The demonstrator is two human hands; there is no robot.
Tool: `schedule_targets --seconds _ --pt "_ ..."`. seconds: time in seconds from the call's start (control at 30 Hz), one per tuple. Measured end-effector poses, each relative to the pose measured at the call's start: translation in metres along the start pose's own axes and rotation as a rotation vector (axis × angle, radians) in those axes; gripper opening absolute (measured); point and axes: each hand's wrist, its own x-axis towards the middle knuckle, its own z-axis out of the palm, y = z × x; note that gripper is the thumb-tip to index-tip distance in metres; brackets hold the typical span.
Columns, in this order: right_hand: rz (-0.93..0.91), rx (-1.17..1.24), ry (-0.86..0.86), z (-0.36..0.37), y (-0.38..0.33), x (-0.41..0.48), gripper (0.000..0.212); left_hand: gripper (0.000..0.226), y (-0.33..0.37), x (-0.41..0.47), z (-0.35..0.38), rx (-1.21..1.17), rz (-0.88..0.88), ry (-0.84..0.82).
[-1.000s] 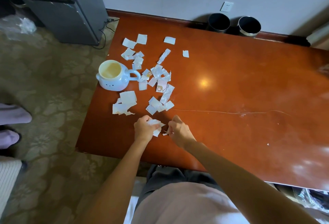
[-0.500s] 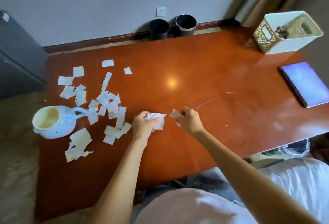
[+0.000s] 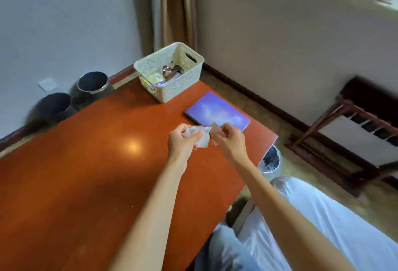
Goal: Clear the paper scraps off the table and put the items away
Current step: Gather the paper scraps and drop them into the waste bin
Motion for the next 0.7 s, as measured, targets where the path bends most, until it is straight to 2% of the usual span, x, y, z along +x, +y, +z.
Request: schedule_targets --seconds 0.07,0.17,0.27,0.33,0.43,0.5,0.6,0.7 --pt "0.051 0.02 0.08 -0.046 0.021 0.048 0.037 0.019 0.024 0.034 0.068 0.013 0.027 -0.058" --pt "0.179 0.033 0.202 -0.111 0.062 0.113 0.027 0.022 0.047 0.076 0.169 0.061 0.037 -0.134" --pt "0.272 0.083 0.218 -0.164 0.11 0.166 0.016 0.016 0.053 0.111 0.261 0.089 0.004 -0.218" --pt "0.313 0.079 0.237 -0.19 0.145 0.198 0.018 0.016 0.049 0.135 0.316 0.106 -0.023 -0.249" --pt "0.401 0.06 0.27 -0.216 0.208 0.241 0.027 0.015 0.027 0.173 0.389 0.164 -0.091 -0.288" --pt "0.487 0.027 0.267 -0.224 0.258 0.266 0.025 0.019 0.001 0.198 0.43 0.211 -0.158 -0.304" --pt "0.602 0.017 0.254 -0.222 0.33 0.295 0.03 0.032 -0.047 0.232 0.477 0.3 -0.266 -0.307" --pt "0.685 -0.014 0.2 -0.208 0.394 0.314 0.036 0.033 -0.1 0.264 0.512 0.369 -0.37 -0.283"
